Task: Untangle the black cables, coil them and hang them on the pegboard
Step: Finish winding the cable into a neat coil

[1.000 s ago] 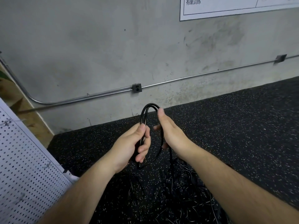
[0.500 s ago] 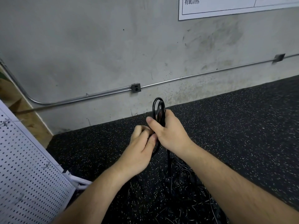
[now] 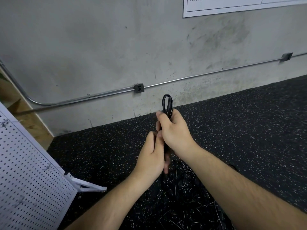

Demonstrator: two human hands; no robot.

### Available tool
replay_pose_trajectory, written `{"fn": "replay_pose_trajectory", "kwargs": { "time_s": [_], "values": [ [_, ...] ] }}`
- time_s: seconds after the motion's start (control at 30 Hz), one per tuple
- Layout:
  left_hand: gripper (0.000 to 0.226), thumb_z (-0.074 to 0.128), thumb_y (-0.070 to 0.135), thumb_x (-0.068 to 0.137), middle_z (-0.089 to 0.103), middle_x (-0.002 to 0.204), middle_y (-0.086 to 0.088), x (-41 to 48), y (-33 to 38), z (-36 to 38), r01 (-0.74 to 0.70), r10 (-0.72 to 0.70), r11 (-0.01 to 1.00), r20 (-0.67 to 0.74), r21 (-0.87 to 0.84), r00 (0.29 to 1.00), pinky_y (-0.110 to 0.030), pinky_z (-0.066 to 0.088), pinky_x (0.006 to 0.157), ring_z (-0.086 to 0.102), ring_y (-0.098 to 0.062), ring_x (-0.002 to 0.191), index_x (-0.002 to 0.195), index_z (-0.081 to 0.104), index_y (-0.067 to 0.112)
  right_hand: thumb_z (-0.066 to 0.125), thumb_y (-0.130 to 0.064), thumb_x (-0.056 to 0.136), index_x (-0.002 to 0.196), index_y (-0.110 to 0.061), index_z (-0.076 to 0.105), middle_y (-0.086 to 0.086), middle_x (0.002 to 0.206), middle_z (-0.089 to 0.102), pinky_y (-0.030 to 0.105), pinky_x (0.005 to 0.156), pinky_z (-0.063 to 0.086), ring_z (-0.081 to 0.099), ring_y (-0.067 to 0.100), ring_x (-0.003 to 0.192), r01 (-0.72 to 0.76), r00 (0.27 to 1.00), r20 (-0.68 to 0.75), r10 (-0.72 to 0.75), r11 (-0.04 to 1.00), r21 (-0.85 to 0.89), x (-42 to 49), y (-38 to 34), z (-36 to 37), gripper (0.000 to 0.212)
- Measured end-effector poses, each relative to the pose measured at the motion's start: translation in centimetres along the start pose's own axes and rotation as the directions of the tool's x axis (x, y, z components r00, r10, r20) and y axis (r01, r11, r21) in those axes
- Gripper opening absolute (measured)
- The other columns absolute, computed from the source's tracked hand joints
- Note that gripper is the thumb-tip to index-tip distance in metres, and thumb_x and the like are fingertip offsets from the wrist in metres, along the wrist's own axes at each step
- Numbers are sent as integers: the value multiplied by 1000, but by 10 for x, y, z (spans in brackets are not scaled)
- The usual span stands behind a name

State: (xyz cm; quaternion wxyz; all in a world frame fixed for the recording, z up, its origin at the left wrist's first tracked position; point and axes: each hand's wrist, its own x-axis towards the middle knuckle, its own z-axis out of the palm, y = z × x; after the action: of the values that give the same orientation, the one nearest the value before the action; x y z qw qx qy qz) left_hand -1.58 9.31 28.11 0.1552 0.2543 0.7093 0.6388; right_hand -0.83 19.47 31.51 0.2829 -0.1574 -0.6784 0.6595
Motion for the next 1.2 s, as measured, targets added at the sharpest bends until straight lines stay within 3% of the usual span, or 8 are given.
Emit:
{"fn": "replay_pose_trajectory", "kwargs": {
  "time_s": [0.2,0.33,0.4,0.5,0.6,0.87,1.07,1.2],
  "values": [
    [27,35,36,109,62,56,-2,2,6,-4,-84,85,982,-1,171,996,-43,49,49,57,-17,45,103,51,15,57,-36,101,92,-13,55,-1,72,66,23,64,45,59,4,60,13,999,44,-6,987,-160,5,-3,-5,25],
    [28,35,32,110,71,84,2,7,7,-16,-100,106,975,-20,198,994,-25,57,64,70,-5,77,98,53,15,71,-55,87,103,-12,56,-6,85,62,18,68,46,60,3,73,36,996,92,-14,972,-233,11,-5,-15,48],
    [30,34,39,108,68,113,-2,14,6,-24,-66,77,989,-78,134,994,-39,63,75,70,-16,100,110,56,19,72,-63,81,114,-15,57,-6,98,68,20,76,49,66,3,88,36,987,161,3,970,-240,9,-5,-20,61],
    [32,32,37,110,70,117,-5,22,14,-37,-45,42,999,-159,-16,986,-45,64,71,75,-25,94,115,54,15,56,-61,94,124,-22,54,-10,109,66,21,80,50,64,1,98,-1,982,182,55,959,-285,3,1,-22,50],
    [32,30,36,111,73,112,-6,25,24,-48,-82,66,994,-208,-69,976,-44,63,69,76,-29,87,114,52,12,47,-39,106,125,-24,51,0,107,69,43,87,59,71,14,94,-175,948,234,215,968,-179,-4,18,-23,24],
    [33,30,36,111,74,110,-3,38,26,-81,-126,88,987,-317,-101,944,-49,62,77,74,-23,101,111,54,14,36,-34,110,119,-15,45,4,88,73,25,64,44,59,12,70,-190,749,439,495,797,-574,-29,71,-21,23],
    [34,45,53,102,66,105,1,43,6,-103,28,-18,999,-250,37,968,-49,46,107,62,-22,108,88,67,31,43,-26,108,105,-20,56,0,70,68,29,58,54,64,13,58,-34,938,313,150,937,-348,-19,44,-25,15],
    [34,40,32,110,66,84,-1,42,7,-95,-7,-3,999,-209,-47,978,-37,52,82,64,-18,81,91,62,15,45,-29,108,106,-29,57,0,72,70,32,58,55,65,11,58,33,927,359,107,931,-363,-27,41,-14,13]
  ]
}}
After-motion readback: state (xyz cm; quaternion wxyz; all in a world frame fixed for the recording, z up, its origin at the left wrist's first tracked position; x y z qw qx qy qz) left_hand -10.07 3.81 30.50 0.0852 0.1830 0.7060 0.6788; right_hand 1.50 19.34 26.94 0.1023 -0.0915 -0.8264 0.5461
